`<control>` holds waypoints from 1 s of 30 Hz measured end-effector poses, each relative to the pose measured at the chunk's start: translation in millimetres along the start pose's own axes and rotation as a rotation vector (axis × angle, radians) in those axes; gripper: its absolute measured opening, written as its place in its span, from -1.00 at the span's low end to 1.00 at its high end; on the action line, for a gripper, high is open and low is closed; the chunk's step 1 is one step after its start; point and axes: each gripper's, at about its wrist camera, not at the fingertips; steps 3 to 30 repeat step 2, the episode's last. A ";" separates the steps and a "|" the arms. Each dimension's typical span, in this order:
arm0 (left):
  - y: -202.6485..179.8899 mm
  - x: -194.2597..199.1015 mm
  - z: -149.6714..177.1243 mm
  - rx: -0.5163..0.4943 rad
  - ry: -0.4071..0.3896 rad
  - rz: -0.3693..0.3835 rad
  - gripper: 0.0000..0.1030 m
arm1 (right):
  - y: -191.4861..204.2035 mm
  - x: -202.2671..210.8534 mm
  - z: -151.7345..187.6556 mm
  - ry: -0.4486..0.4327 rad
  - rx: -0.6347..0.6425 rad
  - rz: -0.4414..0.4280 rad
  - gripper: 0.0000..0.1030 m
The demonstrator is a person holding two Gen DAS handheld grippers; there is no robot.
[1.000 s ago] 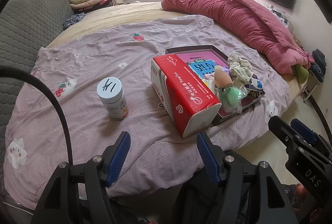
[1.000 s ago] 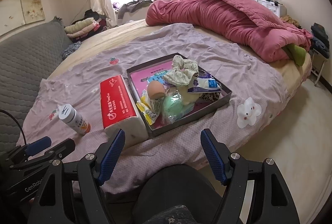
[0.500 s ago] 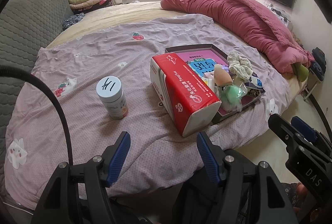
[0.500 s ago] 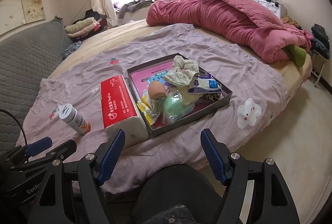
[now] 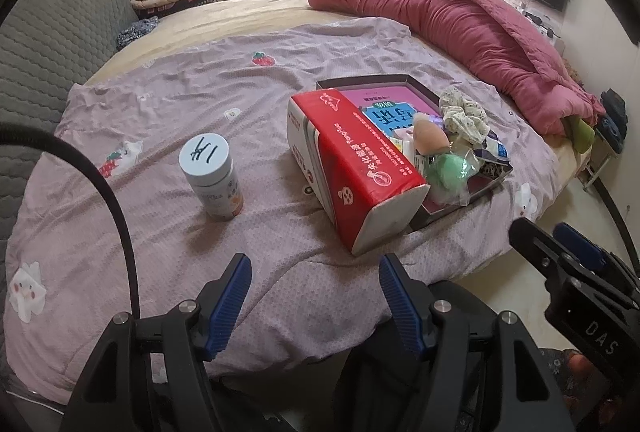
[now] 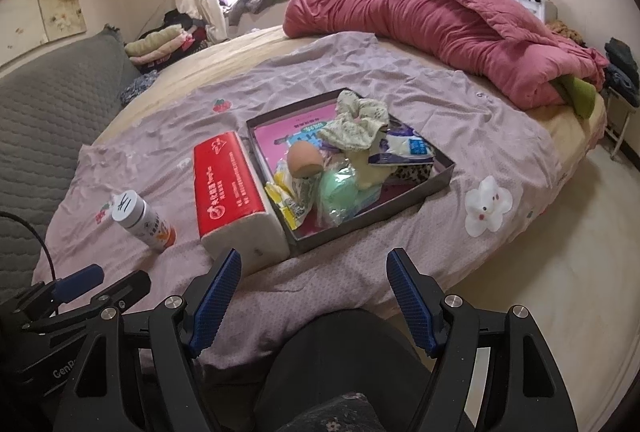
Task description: Organize soft objects
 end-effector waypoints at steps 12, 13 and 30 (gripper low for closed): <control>10.3 -1.5 -0.1 0.026 0.017 0.033 0.28 | 3.9 -1.9 -2.8 0.000 0.018 0.001 0.48; 10.3 -1.5 -0.1 0.026 0.017 0.033 0.28 | 3.9 -1.9 -2.8 0.000 0.018 0.001 0.48; 10.3 -1.5 -0.1 0.026 0.017 0.033 0.28 | 3.9 -1.9 -2.8 0.000 0.018 0.001 0.48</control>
Point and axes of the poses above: each gripper's, at about its wrist camera, not at the fingertips, and x roughly against the way its jaws point, y to its left, z to its underside, and after that the axes turned 4 degrees about x, right-handed
